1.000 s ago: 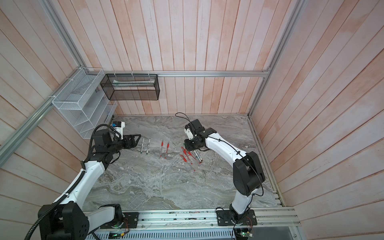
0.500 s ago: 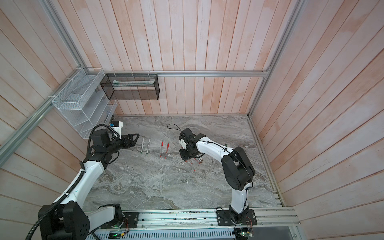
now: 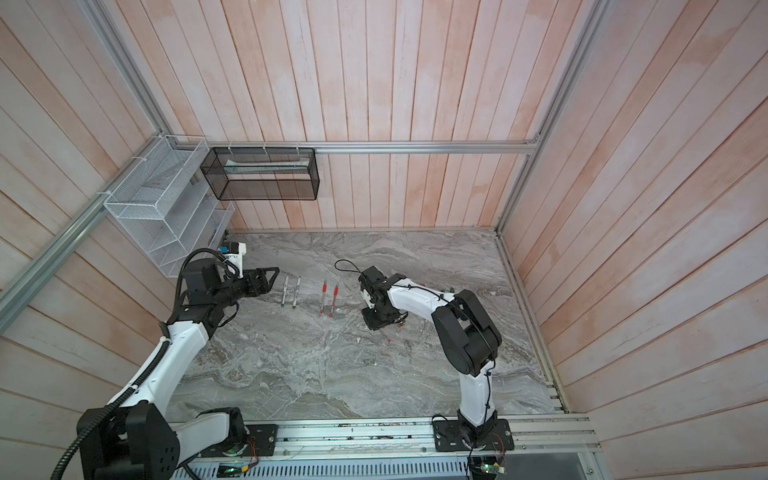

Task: Open the pen caps
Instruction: 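Move the right gripper over the pile down onto a red gel pen, then close the right gripper on the red gel pen and lift it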

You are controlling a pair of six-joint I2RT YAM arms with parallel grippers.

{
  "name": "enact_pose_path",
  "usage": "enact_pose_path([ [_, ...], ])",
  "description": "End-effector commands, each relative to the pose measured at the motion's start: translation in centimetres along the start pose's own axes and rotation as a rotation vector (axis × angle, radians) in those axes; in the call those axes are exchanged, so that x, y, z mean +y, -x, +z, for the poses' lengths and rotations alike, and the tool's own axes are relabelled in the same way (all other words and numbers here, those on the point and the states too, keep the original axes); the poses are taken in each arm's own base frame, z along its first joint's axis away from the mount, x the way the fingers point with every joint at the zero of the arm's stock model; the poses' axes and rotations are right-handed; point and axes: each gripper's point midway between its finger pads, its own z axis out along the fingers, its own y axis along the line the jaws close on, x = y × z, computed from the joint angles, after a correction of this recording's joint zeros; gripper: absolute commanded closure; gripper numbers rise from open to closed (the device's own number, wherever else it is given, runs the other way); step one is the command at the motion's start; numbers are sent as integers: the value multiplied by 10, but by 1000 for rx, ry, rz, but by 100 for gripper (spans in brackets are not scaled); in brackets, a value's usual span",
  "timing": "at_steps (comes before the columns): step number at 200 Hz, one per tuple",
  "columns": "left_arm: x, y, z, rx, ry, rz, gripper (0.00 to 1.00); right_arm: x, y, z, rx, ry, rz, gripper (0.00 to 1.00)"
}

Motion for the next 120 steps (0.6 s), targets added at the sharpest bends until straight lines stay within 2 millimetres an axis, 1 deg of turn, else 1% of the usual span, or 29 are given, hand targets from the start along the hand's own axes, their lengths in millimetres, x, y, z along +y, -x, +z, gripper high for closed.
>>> enact_pose_path([
  [1, 0, 2, 0, 2, -10, -9, 14, -2, -12, 10, 43, -17, -11, 73],
  [33, -1, 1, 1, -3, -19, -10, 14, -4, -19, 22, 67, -20, -14, 77],
  [59, 0, 2, 1, -1, -14, -11, 14, -5, -25, 28, 63, -27, -24, 79],
  [78, -1, 1, 1, -5, -21, -11, 14, -6, -28, 34, 72, -34, -31, 83],
  [94, 0, 2, 0, 3, -13, -13, 14, -7, -29, 34, 76, -60, -55, 87],
  [120, -1, 3, 0, -11, -24, -8, 14, 0, -20, 27, 25, -39, -82, 91],
])
